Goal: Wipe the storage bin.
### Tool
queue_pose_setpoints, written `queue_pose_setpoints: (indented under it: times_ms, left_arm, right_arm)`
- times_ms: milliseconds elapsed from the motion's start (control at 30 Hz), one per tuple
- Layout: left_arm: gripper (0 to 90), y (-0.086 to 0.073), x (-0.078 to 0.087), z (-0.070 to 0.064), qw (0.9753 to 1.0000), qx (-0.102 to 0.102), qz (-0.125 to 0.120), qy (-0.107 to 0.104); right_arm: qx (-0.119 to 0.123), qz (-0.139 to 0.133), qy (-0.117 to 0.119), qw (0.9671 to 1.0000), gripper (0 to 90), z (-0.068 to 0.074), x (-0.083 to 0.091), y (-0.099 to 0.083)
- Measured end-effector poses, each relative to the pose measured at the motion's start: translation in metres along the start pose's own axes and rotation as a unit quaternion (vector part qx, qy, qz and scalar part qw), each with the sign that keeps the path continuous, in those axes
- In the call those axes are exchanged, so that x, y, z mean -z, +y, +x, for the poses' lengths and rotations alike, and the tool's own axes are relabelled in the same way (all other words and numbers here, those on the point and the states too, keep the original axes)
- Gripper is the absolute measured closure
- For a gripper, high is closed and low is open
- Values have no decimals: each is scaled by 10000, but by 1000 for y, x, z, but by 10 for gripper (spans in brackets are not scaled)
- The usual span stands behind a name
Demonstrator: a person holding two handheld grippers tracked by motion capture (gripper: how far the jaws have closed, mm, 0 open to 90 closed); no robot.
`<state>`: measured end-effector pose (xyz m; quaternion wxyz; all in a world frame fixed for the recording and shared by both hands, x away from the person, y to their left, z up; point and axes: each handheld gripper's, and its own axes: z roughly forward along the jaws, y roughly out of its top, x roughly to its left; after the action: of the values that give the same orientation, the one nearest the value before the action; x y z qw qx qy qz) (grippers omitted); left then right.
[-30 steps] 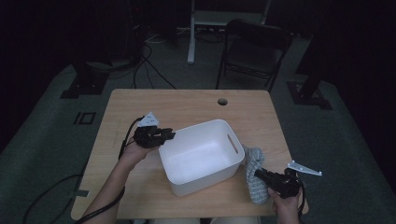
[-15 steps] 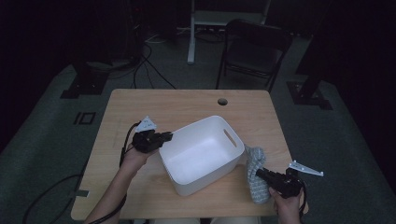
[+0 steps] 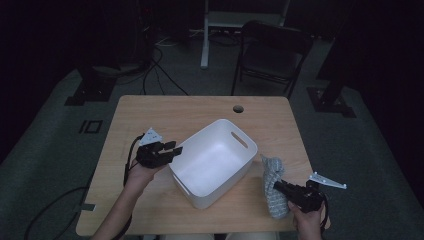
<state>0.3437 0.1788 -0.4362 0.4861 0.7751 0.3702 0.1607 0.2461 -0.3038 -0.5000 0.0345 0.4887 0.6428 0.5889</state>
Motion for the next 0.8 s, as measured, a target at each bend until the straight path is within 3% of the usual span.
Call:
queue_pose_setpoints:
  times_ms: [33, 133, 200, 367, 400, 433, 467, 633, 767, 800]
  left_arm:
    - [448, 5, 1, 3, 9999, 71, -6, -88]
    - [385, 10, 0, 4, 10000, 11, 8, -12]
    - [305, 14, -4, 5, 9999, 97, 100, -24]
    - [301, 22, -16, 1, 9993, -126, 349, -83]
    - [397, 23, -19, 0, 9988, -246, 427, -80]
    - [397, 24, -20, -1, 9983, -366, 446, -80]
    - [474, 24, -22, -2, 9982, -427, 412, -108]
    - [637, 24, -29, -3, 9976, -339, 564, -236]
    - [783, 22, -33, -5, 9975, -273, 641, -79]
    - [784, 22, -34, -4, 9976, -209, 653, -70]
  right_arm:
    - [-25, -43, 26, 10000, 749, 0, 1, 0]
    - [-24, -57, 30, 10000, 749, 0, 2, 0]
    - [0, -51, 1, 10000, 749, 0, 2, 1]
    - [-4, -16, -14, 10000, 749, -1, 1, 0]
    - [-11, -23, -15, 10000, 749, -1, 1, 0]
    - [-11, -23, -15, 10000, 749, -1, 1, 0]
    - [-12, -24, -10, 10000, 749, -1, 1, 0]
    - [-26, -26, -25, 10000, 749, -2, 2, -1]
    - [-9, -25, -18, 10000, 749, -1, 2, 0]
    - [-8, -29, -7, 10000, 749, -1, 2, 0]
